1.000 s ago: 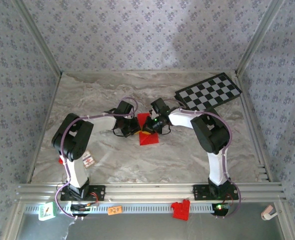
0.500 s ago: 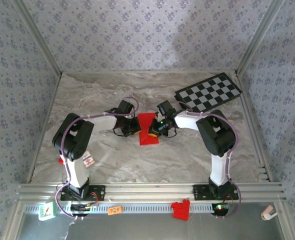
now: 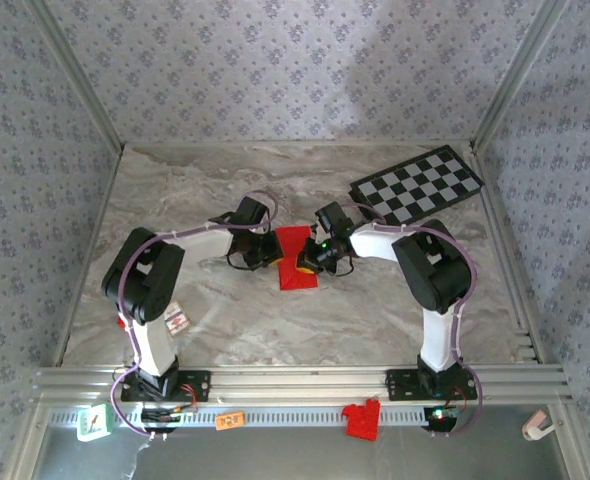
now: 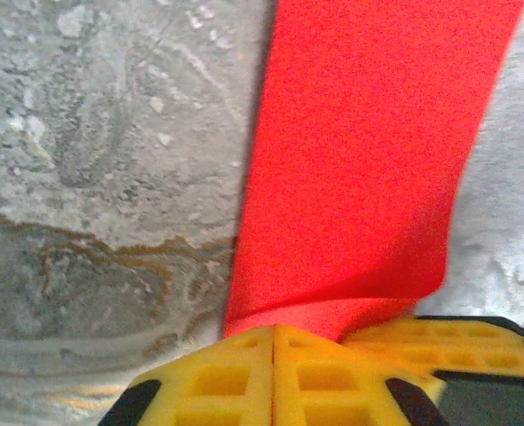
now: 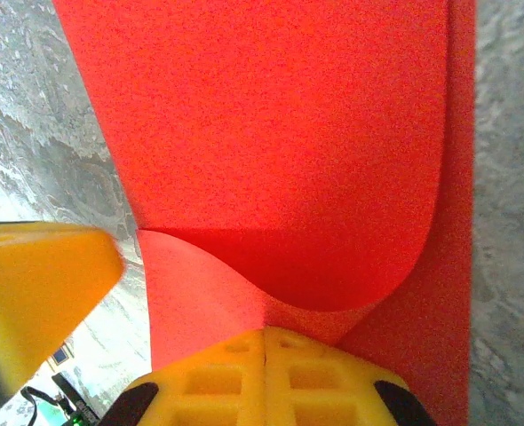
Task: Fold a paper plane with a square sheet of paper (pick it up from the middle)
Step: Fold the triangle a second time at the center of the table.
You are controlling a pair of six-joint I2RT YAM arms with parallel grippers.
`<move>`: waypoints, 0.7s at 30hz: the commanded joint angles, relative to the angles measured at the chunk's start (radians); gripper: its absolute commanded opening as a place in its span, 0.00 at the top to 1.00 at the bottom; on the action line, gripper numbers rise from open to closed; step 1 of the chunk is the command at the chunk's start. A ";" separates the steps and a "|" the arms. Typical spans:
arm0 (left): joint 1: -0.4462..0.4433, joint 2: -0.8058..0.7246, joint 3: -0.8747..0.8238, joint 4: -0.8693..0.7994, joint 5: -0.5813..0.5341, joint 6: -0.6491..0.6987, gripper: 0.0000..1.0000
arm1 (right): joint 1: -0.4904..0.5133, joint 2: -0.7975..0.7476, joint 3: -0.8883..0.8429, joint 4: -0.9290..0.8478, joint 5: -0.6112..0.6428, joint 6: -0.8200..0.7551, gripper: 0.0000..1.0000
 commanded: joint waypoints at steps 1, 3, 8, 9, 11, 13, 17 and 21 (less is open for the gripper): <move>-0.020 -0.100 -0.008 0.015 0.020 -0.006 0.87 | -0.007 0.065 -0.023 -0.108 0.150 0.021 0.94; -0.033 -0.128 -0.041 0.038 0.023 -0.030 0.86 | -0.003 0.067 -0.015 -0.139 0.169 0.018 0.93; -0.087 -0.154 -0.106 0.083 0.049 -0.074 0.84 | 0.001 0.070 0.001 -0.188 0.198 0.020 0.94; -0.095 -0.156 -0.113 0.086 0.050 -0.078 0.84 | 0.001 0.071 0.002 -0.190 0.200 0.021 0.94; -0.113 -0.154 -0.126 0.086 0.049 -0.082 0.84 | 0.003 0.074 0.007 -0.196 0.201 0.023 0.94; -0.122 -0.149 -0.134 0.077 0.045 -0.082 0.85 | 0.002 0.076 0.007 -0.199 0.204 0.028 0.94; -0.124 -0.136 -0.149 0.071 0.043 -0.084 0.87 | 0.003 0.078 0.009 -0.193 0.201 0.039 0.94; -0.127 -0.119 -0.145 0.063 0.043 -0.073 0.87 | 0.004 0.076 0.012 -0.189 0.197 0.048 0.94</move>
